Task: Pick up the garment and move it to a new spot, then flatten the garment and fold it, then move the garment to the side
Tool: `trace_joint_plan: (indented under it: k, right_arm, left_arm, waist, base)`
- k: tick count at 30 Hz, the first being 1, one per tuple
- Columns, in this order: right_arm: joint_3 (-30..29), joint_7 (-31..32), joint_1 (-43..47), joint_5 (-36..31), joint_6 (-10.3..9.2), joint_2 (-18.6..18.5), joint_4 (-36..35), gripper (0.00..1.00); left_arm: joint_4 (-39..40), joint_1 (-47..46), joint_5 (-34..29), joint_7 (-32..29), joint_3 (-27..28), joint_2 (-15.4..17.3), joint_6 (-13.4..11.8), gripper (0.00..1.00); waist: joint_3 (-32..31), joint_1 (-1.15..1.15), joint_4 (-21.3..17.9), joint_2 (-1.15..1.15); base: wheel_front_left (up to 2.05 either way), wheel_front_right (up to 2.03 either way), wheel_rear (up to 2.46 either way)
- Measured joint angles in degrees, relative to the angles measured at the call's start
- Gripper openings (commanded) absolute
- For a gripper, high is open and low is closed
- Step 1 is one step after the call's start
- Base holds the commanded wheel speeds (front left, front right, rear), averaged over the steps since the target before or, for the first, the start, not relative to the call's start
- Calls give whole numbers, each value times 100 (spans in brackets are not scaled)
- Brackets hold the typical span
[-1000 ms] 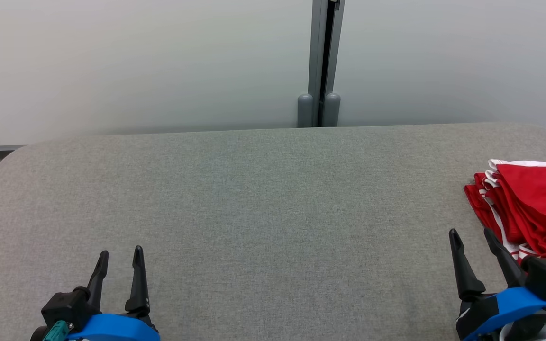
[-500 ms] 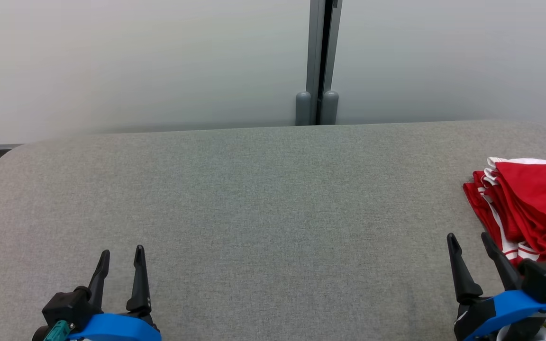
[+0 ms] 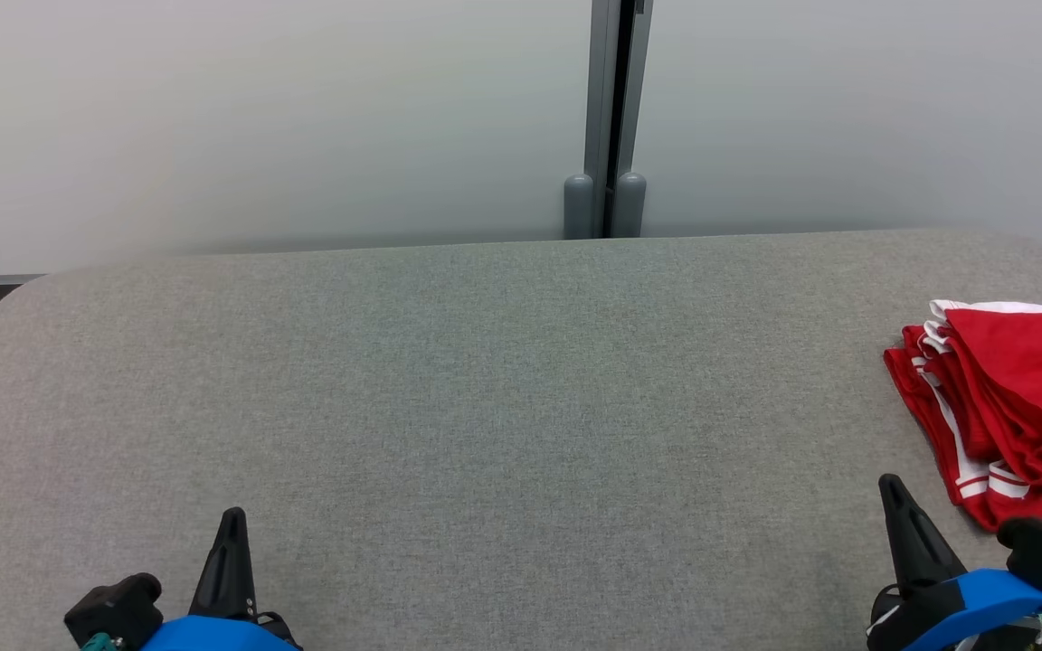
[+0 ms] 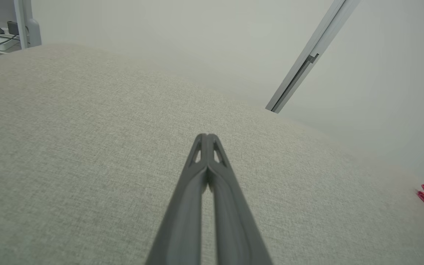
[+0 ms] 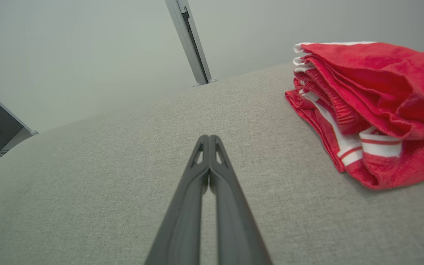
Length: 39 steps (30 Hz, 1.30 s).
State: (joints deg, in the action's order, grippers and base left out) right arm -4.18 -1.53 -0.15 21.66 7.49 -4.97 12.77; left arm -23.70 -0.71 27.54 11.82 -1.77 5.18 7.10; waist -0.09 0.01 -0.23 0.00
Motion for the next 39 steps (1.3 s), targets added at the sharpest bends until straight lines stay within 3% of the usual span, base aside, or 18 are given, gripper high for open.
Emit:
trace_joint_plan:
  k: [39]
  right_arm:
    - [-93,354,-213,3261,0,93,47,0]
  left_arm:
    - [445,-207,2991,-828,370,-111,0,0]
  waist:
    - [9,0,8,0]
  base:
    - [0,0,0]
